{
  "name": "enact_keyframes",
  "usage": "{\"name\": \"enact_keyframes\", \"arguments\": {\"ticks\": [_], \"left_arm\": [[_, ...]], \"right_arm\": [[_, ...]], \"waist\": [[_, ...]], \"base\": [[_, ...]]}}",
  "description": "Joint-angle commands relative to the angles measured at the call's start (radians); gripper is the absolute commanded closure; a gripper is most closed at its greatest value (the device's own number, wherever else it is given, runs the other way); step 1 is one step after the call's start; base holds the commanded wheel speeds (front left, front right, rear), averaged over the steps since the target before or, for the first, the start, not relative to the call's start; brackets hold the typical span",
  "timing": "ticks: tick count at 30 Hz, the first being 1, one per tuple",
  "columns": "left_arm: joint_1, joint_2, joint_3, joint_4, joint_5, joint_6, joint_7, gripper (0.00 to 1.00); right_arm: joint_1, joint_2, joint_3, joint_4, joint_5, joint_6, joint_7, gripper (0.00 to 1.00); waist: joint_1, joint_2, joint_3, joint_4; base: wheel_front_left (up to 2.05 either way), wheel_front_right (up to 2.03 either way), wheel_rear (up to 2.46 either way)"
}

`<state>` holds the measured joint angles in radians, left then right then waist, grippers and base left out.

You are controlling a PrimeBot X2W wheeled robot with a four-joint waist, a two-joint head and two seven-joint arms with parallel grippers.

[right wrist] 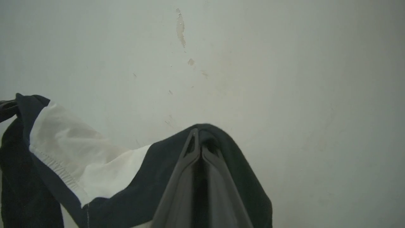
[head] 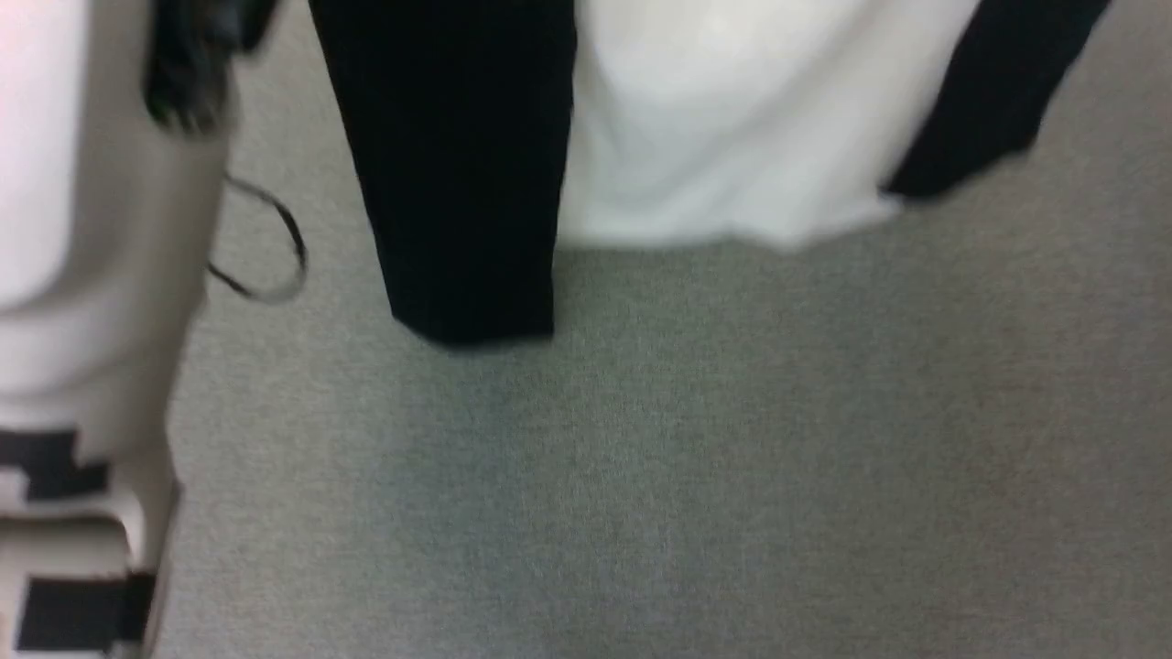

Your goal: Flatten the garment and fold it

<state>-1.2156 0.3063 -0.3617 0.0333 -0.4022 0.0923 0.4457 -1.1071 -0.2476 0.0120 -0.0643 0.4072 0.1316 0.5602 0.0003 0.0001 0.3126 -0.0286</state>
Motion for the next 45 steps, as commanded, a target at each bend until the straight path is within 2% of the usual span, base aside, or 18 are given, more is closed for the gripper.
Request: {"name": "enact_keyframes", "arguments": {"ticks": [1,4,6,12,17,22,27,32,39,42,45], "left_arm": [[-0.044,0.002,-0.005,0.021,0.020,-0.007,-0.006,1.00],[-0.184,-0.005,-0.018,0.100,0.072,-0.015,-0.040,1.00],[-0.272,-0.021,-0.014,0.155,0.100,-0.005,-0.084,1.00],[-0.462,-0.069,-0.018,0.315,0.164,0.018,-0.251,1.00],[-0.506,-0.079,-0.054,0.404,0.217,0.022,-0.388,1.00],[-0.480,-0.081,-0.059,0.454,0.211,0.016,-0.477,1.00],[-0.420,-0.069,-0.068,0.440,0.184,-0.019,-0.507,1.00],[-0.300,-0.050,-0.090,0.346,0.160,-0.041,-0.508,1.00],[-0.023,-0.003,-0.112,0.101,0.127,-0.003,-0.464,1.00],[0.121,0.024,-0.130,-0.017,0.121,0.028,-0.433,1.00],[0.271,0.052,-0.154,-0.130,0.129,0.069,-0.413,1.00]], "right_arm": [[-0.046,-0.008,0.011,0.025,-0.014,-0.001,-0.014,1.00],[-0.193,-0.044,0.052,0.126,-0.064,-0.001,-0.068,1.00],[-0.284,-0.055,0.067,0.199,-0.094,-0.001,-0.110,1.00],[-0.483,-0.041,0.074,0.400,-0.163,-0.001,-0.245,1.00],[-0.533,-0.048,0.114,0.512,-0.190,-0.001,-0.342,1.00],[-0.524,-0.080,0.167,0.553,-0.154,-0.001,-0.401,1.00],[-0.479,-0.138,0.226,0.518,-0.084,-0.001,-0.429,1.00],[-0.370,-0.213,0.248,0.420,0.026,-0.001,-0.440,1.00],[-0.059,-0.291,0.175,0.190,0.142,-0.001,-0.430,1.00],[0.103,-0.291,0.124,0.089,0.155,-0.001,-0.418,1.00],[0.264,-0.264,0.072,-0.003,0.158,-0.001,-0.404,1.00]], "waist": [[-0.0003,-0.0001,0.176,-0.010],[-0.0003,-0.0001,0.254,-0.005],[-0.0003,-0.0001,0.297,0.001],[-0.0003,-0.0001,0.386,0.024],[-0.0003,-0.0001,0.446,0.039],[-0.0003,-0.0001,0.483,0.043],[-0.0003,-0.0001,0.484,0.042],[-0.0003,-0.0001,0.446,0.049],[-0.0003,-0.0001,0.344,0.043],[-0.0003,-0.0001,0.296,0.036],[-0.0003,-0.0001,0.247,0.032]], "base": [[0.00,0.00,0.00],[0.00,0.00,0.00],[0.00,0.00,0.00],[0.00,0.00,0.00],[0.00,0.00,0.00],[0.00,0.00,0.00],[0.00,0.00,0.00],[0.00,0.00,0.00],[0.00,0.00,0.00],[0.00,0.00,0.00],[0.00,0.00,0.00]]}}
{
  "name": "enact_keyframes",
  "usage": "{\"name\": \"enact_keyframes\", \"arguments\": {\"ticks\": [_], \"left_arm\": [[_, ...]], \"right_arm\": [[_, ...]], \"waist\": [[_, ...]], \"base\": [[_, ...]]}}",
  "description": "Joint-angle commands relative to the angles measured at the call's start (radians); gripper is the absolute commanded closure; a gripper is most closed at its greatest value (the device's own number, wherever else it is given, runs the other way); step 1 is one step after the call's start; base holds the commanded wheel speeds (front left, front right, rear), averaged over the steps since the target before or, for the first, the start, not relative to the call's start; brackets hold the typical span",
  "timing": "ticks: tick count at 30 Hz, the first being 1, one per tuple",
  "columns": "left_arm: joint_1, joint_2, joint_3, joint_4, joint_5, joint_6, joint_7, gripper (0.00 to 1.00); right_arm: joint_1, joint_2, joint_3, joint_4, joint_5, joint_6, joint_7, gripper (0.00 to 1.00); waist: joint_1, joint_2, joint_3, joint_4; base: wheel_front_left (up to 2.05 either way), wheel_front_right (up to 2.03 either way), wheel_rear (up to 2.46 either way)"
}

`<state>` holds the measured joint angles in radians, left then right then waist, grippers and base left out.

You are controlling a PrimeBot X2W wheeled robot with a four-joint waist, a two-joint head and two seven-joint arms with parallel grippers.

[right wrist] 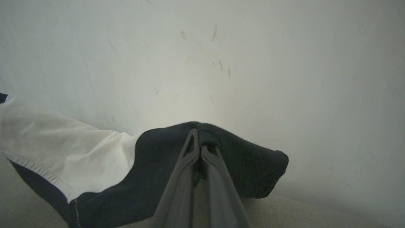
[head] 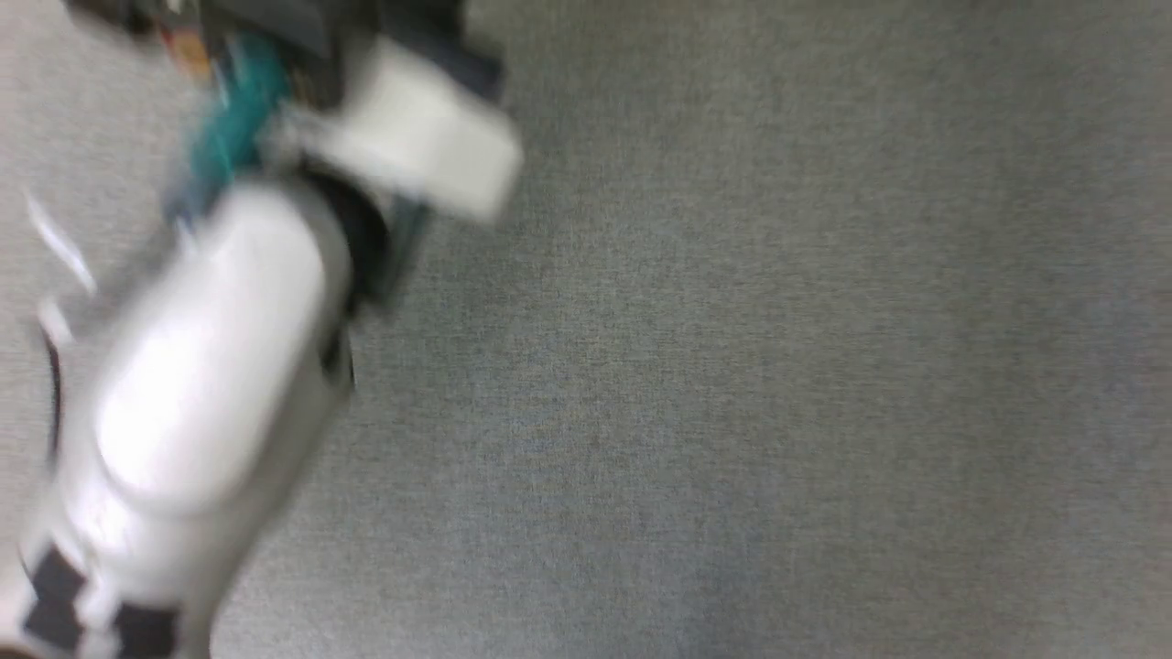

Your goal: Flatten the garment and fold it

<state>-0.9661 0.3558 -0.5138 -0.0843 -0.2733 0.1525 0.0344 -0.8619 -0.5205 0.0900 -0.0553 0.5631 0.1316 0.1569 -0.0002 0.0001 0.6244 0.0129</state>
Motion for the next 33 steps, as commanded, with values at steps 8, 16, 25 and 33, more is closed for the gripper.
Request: {"name": "enact_keyframes", "arguments": {"ticks": [8,16,25,33], "left_arm": [[0.347,0.040,-0.068,-0.163,0.023,0.116,0.010,1.00],[0.585,0.064,-0.122,-0.152,-0.009,0.168,0.022,1.00],[0.762,0.088,-0.179,-0.085,-0.092,0.151,0.060,1.00],[0.838,0.098,-0.228,-0.082,-0.163,0.107,0.119,1.00]], "right_arm": [[0.370,0.110,-0.090,-0.171,-0.025,-0.001,0.016,1.00],[0.618,0.203,-0.150,-0.203,-0.054,-0.001,0.003,1.00],[0.841,0.268,-0.189,-0.190,-0.087,-0.001,0.005,1.00],[0.987,0.307,-0.175,-0.163,-0.087,-0.001,0.035,1.00]], "waist": [[0.0002,-0.0001,-0.157,-0.011],[0.0002,-0.0001,-0.235,-0.005],[0.0002,-0.0001,-0.310,0.001],[0.0002,-0.0001,-0.370,0.000]], "base": [[0.00,0.00,0.00],[0.00,0.00,0.00],[0.00,0.00,0.00],[0.00,0.00,0.00]]}}
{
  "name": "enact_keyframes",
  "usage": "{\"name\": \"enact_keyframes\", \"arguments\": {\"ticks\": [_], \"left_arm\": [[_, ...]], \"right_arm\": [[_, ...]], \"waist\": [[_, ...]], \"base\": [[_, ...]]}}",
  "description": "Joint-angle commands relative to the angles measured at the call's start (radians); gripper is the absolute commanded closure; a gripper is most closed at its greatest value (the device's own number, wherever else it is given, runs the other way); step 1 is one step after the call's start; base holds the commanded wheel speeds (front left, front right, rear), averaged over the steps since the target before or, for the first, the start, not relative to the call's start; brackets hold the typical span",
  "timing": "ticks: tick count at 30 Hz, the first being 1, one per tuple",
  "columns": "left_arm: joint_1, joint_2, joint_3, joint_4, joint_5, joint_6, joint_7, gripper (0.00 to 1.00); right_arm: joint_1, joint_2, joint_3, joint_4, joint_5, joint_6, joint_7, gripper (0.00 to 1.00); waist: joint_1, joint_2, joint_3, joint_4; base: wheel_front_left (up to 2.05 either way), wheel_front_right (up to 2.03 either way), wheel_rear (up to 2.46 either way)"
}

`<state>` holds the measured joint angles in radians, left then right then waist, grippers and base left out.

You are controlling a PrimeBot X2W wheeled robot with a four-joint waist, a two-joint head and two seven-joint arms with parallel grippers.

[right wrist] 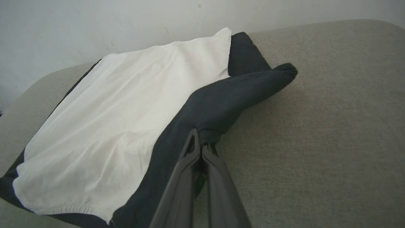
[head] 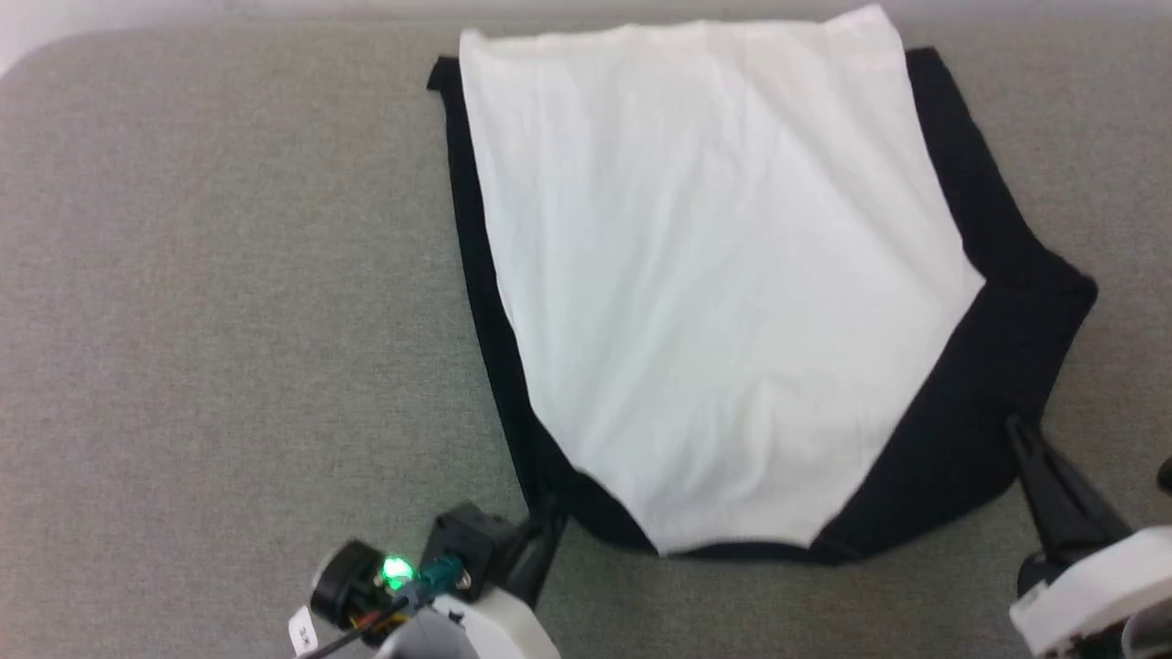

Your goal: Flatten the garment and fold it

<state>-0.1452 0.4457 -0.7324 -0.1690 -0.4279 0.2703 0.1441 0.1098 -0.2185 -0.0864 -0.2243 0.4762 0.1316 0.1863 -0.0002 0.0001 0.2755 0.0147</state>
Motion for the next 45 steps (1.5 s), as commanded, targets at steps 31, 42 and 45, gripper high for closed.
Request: {"name": "enact_keyframes", "arguments": {"ticks": [31,42,45], "left_arm": [[0.071,0.008,-0.049,0.161,-0.125,-0.081,0.053,1.00],[0.009,-0.046,-0.060,0.278,-0.124,-0.094,0.043,0.85],[0.006,-0.059,-0.059,0.307,-0.132,-0.096,0.034,0.53]], "right_arm": [[0.093,-0.002,0.047,0.185,-0.123,-0.001,0.078,1.00],[0.045,0.018,0.076,0.287,-0.142,-0.001,0.062,0.76],[0.037,0.017,0.080,0.309,-0.150,-0.001,0.062,0.25]], "waist": [[0.0002,-0.0001,-0.075,-0.008],[0.0002,-0.0001,-0.056,-0.004],[0.0002,-0.0001,-0.057,-0.003]], "base": [[0.00,0.00,0.00],[0.00,0.00,0.00],[0.00,0.00,0.00]]}}
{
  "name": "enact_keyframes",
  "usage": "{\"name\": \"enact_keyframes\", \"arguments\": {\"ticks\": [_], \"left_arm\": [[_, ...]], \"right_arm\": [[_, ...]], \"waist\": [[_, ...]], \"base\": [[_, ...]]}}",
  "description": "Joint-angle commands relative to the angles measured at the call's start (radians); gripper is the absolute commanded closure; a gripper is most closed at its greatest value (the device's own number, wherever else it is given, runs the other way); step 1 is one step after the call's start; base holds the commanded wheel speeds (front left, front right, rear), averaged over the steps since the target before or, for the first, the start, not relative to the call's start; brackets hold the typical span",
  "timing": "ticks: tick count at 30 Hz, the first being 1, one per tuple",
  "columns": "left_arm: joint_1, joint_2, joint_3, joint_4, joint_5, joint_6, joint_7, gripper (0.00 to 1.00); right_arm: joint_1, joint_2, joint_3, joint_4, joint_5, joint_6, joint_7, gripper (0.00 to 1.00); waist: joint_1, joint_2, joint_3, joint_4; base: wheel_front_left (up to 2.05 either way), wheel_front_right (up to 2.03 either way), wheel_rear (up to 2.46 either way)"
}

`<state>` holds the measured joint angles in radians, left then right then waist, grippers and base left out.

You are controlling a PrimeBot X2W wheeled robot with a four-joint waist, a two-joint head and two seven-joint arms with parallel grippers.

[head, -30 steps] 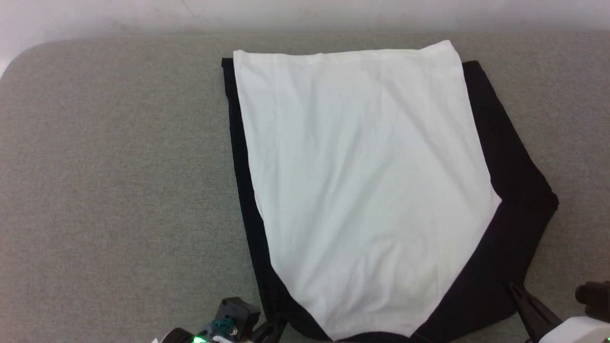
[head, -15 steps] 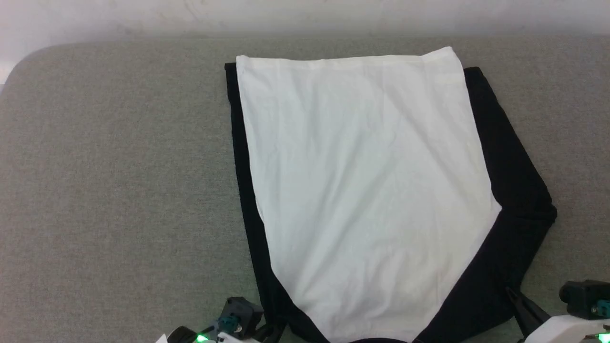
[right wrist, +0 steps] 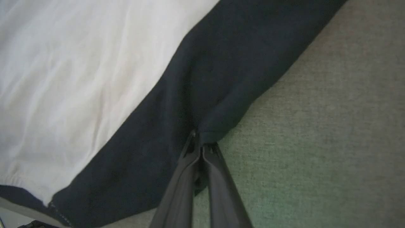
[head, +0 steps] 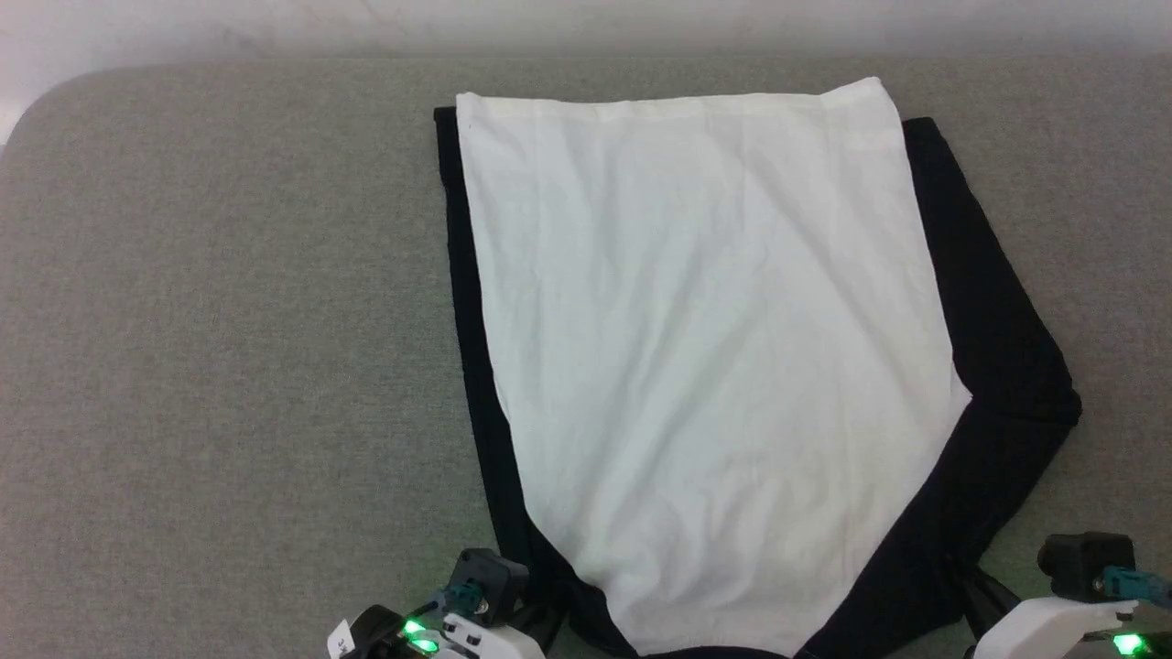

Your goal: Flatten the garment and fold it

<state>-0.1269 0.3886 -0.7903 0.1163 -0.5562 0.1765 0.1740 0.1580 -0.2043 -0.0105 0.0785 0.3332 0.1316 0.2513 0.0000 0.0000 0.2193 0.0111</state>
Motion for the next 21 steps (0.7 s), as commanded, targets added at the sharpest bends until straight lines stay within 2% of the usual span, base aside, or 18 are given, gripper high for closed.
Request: {"name": "enact_keyframes", "arguments": {"ticks": [1,2,8,14,17,21], "left_arm": [[-0.011,-0.007,0.002,0.025,-0.006,0.000,-0.005,0.21],[-0.007,-0.011,0.007,0.026,-0.010,0.005,-0.014,0.00],[0.061,-0.011,0.062,-0.047,-0.054,0.049,-0.081,0.00],[0.186,0.035,0.180,-0.265,-0.139,0.109,-0.151,0.00],[0.209,0.076,0.250,-0.363,-0.108,0.167,-0.210,0.00],[0.192,0.068,0.323,-0.434,-0.029,0.229,-0.354,0.00]], "right_arm": [[-0.012,0.004,0.006,0.009,-0.008,-0.001,-0.003,0.00],[-0.012,0.005,0.008,0.009,-0.006,-0.001,-0.001,0.00],[0.030,0.005,-0.020,-0.070,0.047,-0.001,0.019,0.00],[0.084,0.028,-0.124,-0.248,0.050,-0.001,0.041,0.00],[0.086,0.064,-0.177,-0.332,0.015,-0.001,0.022,0.00],[0.079,0.092,-0.166,-0.415,-0.034,-0.001,-0.029,0.00]], "waist": [[0.0000,0.0000,-0.001,0.001],[0.0000,0.0000,-0.002,0.001],[0.0000,0.0000,-0.030,0.005],[0.0000,0.0000,-0.072,0.008],[0.0000,0.0000,-0.089,0.014],[0.0000,0.0000,-0.106,0.020]], "base": [[0.00,0.00,0.00],[0.00,0.00,0.00],[0.00,0.00,0.00],[0.00,0.00,0.00],[0.00,0.00,0.00],[0.00,0.00,0.00]]}}
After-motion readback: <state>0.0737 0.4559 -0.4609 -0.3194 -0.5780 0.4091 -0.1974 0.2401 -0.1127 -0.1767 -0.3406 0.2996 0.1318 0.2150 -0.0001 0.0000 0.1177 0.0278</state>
